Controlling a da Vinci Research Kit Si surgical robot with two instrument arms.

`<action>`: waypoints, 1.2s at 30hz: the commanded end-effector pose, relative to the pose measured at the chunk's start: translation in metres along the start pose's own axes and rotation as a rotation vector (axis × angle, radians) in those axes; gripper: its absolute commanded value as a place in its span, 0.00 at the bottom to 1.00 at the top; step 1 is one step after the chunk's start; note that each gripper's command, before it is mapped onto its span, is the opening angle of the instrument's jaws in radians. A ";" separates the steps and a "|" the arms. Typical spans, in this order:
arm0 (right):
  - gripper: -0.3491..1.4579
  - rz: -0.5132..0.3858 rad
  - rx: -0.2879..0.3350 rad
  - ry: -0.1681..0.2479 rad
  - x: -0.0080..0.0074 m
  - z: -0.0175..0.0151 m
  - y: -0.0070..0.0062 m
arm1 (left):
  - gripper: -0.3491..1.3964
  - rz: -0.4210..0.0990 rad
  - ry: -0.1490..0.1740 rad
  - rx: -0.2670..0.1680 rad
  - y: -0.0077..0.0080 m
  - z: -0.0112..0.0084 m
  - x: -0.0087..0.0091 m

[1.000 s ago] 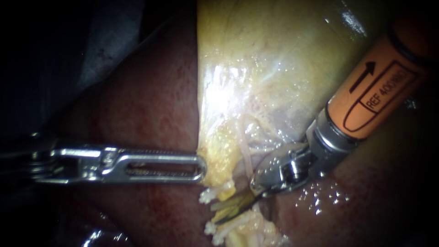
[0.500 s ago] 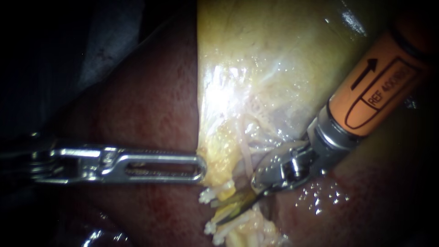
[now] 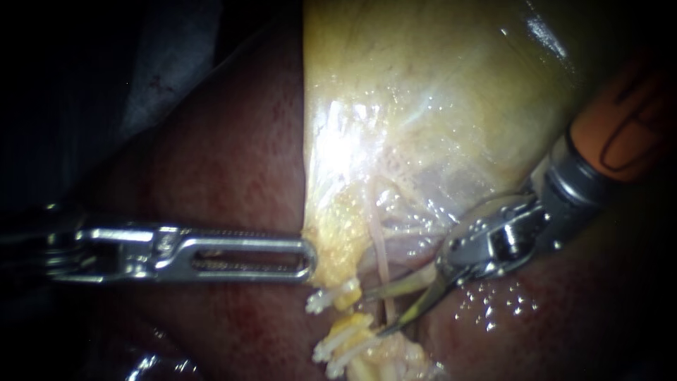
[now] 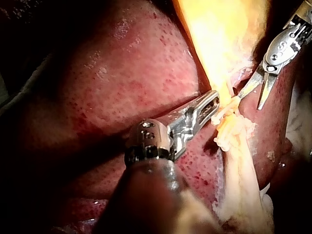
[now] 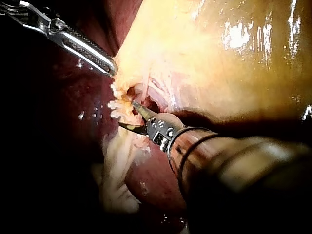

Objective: Go back from the cut left tube

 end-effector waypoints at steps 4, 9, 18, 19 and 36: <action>0.51 -0.002 -0.021 0.013 -0.0001 -0.0021 0.0000 | 0.00 0.000 0.000 0.000 0.0000 0.0000 0.0000; 0.52 -0.001 -0.042 0.024 0.0001 -0.0047 0.0001 | 0.00 0.000 0.000 0.000 0.0000 0.0000 0.0000; 0.54 -0.013 -0.091 0.040 0.0000 -0.0102 0.0004 | 0.00 0.000 0.000 0.000 0.0001 0.0001 0.0001; 0.54 -0.011 -0.095 0.044 0.0001 -0.0108 0.0005 | 0.00 0.000 0.000 0.000 0.0001 0.0001 0.0001; 0.67 -0.027 -0.177 0.093 0.0007 -0.0158 0.0009 | 0.00 0.000 0.000 0.000 0.0001 0.0001 0.0000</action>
